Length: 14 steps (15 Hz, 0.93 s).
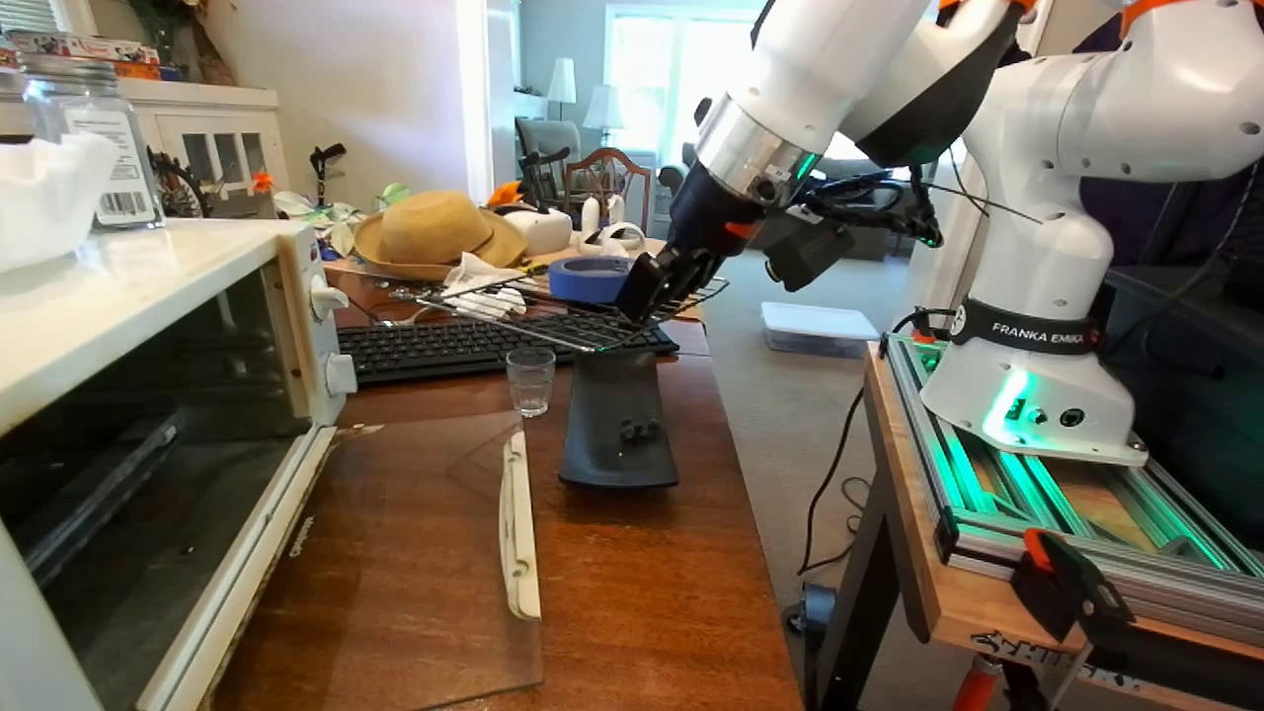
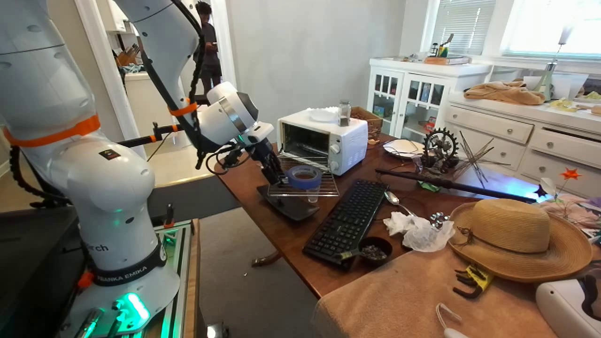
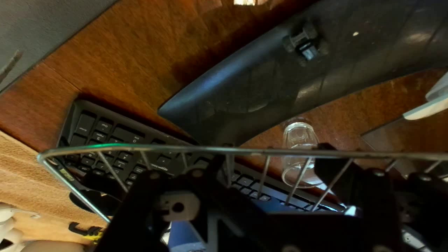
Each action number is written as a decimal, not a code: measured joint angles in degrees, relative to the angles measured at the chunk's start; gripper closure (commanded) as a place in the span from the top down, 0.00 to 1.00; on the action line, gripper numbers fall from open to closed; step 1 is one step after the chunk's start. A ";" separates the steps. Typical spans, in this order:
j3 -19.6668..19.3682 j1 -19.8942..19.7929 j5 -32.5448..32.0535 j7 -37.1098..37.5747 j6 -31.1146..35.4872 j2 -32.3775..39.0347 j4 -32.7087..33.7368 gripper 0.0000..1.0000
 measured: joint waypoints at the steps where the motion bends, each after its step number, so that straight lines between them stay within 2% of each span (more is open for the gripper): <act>1: 0.00 0.00 0.00 0.29 -0.16 0.33 -0.08 0.39; 7: 0.28 0.00 -0.53 3.49 -3.82 2.92 1.14 0.39; 8: 2.09 -1.56 -0.57 3.69 -4.02 3.84 1.91 0.39; 11: 10.81 -9.04 -0.94 4.63 -4.52 7.22 5.17 0.39; 14: 11.62 -9.75 -3.28 7.78 -4.97 9.98 8.05 0.39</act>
